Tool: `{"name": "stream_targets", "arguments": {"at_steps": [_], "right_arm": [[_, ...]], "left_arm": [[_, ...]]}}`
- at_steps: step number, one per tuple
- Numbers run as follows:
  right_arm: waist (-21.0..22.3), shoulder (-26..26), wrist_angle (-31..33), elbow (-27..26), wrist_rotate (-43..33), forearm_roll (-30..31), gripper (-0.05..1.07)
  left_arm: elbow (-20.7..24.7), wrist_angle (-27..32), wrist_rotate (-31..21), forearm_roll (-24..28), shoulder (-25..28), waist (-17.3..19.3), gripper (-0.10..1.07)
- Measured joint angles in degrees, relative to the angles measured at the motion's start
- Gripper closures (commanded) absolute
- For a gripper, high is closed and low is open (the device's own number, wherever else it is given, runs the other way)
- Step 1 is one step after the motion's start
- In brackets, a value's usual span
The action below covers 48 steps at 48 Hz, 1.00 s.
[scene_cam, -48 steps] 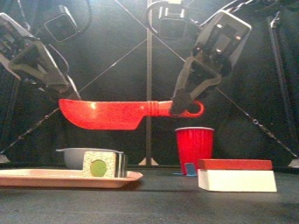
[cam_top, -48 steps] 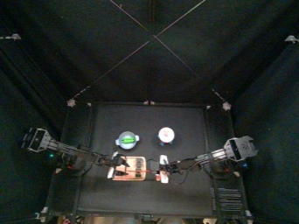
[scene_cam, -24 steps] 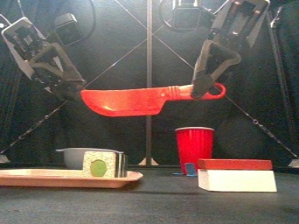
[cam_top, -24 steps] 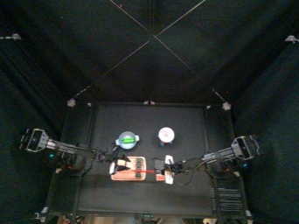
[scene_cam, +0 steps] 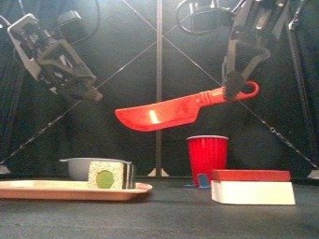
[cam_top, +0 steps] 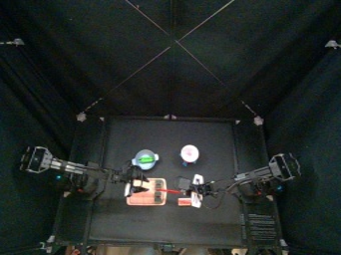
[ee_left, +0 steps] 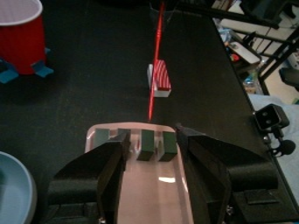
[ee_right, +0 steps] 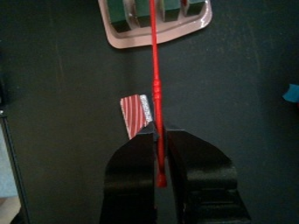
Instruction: Place knife in cup
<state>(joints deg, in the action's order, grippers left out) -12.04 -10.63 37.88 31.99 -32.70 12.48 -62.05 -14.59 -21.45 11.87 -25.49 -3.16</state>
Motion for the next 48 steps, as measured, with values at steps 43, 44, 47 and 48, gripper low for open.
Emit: {"name": "stream_targets", "arguments": {"at_steps": [43, 44, 47, 48], "right_arm": [[5.1, 3.7, 57.4, -30.5, 0.1, 5.8, 0.6], [5.5, 3.7, 57.7, -30.5, 0.4, 5.9, 0.6], [7.4, 3.7, 58.3, -30.2, 2.0, 5.9, 0.6], [7.9, 3.7, 58.3, -30.1, 2.3, 5.9, 0.6]], "left_arm": [[-2.3, 3.3, 0.0, -0.1, -8.5, 4.7, 0.14], [-2.3, 3.3, 0.1, 0.0, -8.5, 4.7, 0.14], [-2.4, 3.3, 0.1, 0.0, -8.5, 4.6, 0.14], [-2.4, 3.3, 0.1, 0.0, -8.5, 4.6, 0.14]]}}
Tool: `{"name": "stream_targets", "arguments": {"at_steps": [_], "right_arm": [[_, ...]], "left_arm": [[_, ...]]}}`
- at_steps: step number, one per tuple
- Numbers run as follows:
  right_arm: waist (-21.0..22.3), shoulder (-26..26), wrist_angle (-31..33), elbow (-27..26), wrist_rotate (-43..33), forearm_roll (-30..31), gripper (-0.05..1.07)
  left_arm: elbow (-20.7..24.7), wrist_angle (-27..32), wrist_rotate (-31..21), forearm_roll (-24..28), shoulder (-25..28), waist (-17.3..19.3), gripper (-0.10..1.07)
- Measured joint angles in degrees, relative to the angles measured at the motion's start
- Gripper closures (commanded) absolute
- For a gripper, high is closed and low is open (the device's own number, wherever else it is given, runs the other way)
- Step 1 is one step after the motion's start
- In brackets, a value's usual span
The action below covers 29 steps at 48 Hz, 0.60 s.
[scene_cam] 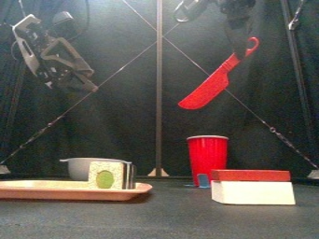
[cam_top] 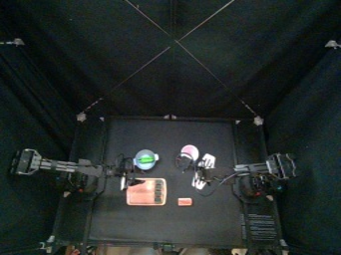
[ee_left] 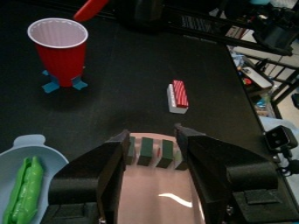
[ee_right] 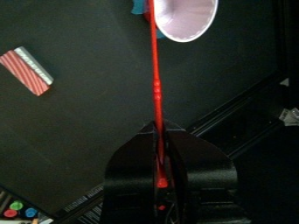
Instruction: Place knife in cup
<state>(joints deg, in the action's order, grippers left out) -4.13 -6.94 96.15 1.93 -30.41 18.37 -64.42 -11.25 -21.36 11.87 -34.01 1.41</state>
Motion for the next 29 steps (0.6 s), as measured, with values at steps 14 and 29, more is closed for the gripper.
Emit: {"name": "stream_targets", "arguments": {"at_steps": [14, 29], "right_arm": [[9.1, -0.8, 0.2, 6.0, 8.2, 0.1, 0.6], [12.8, -3.0, -3.4, 10.5, 11.0, -0.8, 0.59]], "left_arm": [[-0.5, -0.1, 0.0, 0.1, 0.0, 0.1, 0.14], [-0.8, -0.1, 0.0, 0.0, 0.0, 0.5, 0.14]]}}
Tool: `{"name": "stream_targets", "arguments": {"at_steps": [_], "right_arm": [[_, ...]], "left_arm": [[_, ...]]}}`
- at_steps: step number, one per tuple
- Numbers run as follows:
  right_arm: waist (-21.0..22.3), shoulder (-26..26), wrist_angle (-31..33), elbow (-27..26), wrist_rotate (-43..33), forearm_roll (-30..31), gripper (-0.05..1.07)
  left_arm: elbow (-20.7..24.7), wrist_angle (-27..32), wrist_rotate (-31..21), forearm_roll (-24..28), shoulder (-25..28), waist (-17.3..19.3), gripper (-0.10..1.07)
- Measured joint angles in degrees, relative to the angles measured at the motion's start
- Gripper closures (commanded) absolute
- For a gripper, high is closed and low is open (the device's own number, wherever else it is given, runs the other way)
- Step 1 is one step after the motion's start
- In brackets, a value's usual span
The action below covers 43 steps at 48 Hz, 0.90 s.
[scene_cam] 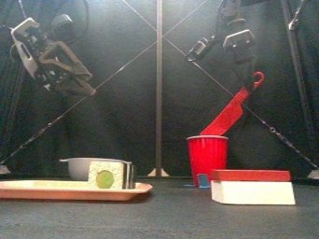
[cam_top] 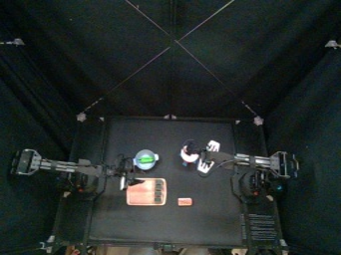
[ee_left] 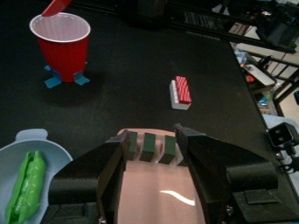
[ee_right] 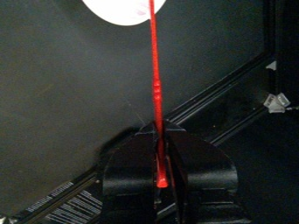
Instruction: Place knife in cup
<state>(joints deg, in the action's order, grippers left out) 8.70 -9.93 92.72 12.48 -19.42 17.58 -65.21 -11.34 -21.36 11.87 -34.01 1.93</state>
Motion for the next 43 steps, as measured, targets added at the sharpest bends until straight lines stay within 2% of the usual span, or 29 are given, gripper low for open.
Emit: {"name": "stream_targets", "arguments": {"at_steps": [9, 27, 43], "right_arm": [[0.1, 0.0, -0.6, 0.4, 1.5, -1.9, 0.59], [0.2, 2.0, -1.6, 0.3, 2.2, 1.3, 0.58], [0.6, 4.4, -1.6, -1.3, 5.1, -1.0, 0.46]], "left_arm": [[-0.1, 0.1, 0.0, 0.0, 0.0, 0.2, 0.14], [-0.2, 0.1, 0.0, 0.1, 0.0, 0.3, 0.14], [-0.5, 0.0, -0.1, 0.1, 0.0, 0.4, 0.14]]}}
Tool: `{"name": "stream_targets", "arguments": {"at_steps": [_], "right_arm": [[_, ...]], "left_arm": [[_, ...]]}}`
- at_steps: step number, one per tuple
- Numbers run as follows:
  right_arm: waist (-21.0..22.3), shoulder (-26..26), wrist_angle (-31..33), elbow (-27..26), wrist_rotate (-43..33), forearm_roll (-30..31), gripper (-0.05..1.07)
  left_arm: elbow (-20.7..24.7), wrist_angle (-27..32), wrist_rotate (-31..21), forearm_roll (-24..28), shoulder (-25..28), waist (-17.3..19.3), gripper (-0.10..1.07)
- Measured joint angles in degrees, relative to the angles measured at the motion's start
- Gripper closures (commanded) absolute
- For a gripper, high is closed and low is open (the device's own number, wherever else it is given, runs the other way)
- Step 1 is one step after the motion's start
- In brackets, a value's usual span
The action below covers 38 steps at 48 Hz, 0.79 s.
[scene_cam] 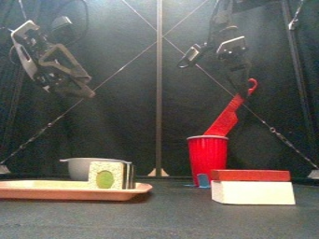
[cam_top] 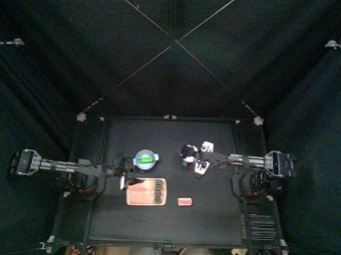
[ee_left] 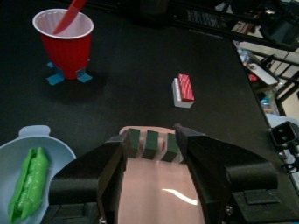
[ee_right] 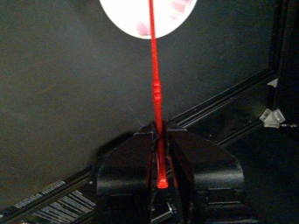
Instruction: Place knife in cup
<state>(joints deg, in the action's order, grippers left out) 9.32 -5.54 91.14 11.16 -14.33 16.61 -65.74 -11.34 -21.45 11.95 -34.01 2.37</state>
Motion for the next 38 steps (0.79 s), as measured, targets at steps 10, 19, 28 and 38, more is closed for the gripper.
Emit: {"name": "stream_targets", "arguments": {"at_steps": [10, 19, 28, 38], "right_arm": [[0.6, 2.1, -0.2, -0.7, 1.2, -0.3, 0.41], [1.2, 3.3, -0.2, -2.6, 0.7, 1.0, 0.32], [1.6, 4.4, -0.1, -3.5, 0.4, 1.5, 0.17], [1.5, 4.7, 0.2, -3.7, 0.8, 1.4, 0.12]], "left_arm": [[0.0, 0.0, 0.1, 0.0, 0.0, 0.2, 0.14], [-0.3, 0.1, 0.1, 0.0, -0.1, 0.3, 0.14], [-0.4, 0.0, 0.1, 0.0, -0.1, 0.4, 0.14], [-0.4, 0.0, 0.1, 0.0, -0.1, 0.6, 0.14]]}}
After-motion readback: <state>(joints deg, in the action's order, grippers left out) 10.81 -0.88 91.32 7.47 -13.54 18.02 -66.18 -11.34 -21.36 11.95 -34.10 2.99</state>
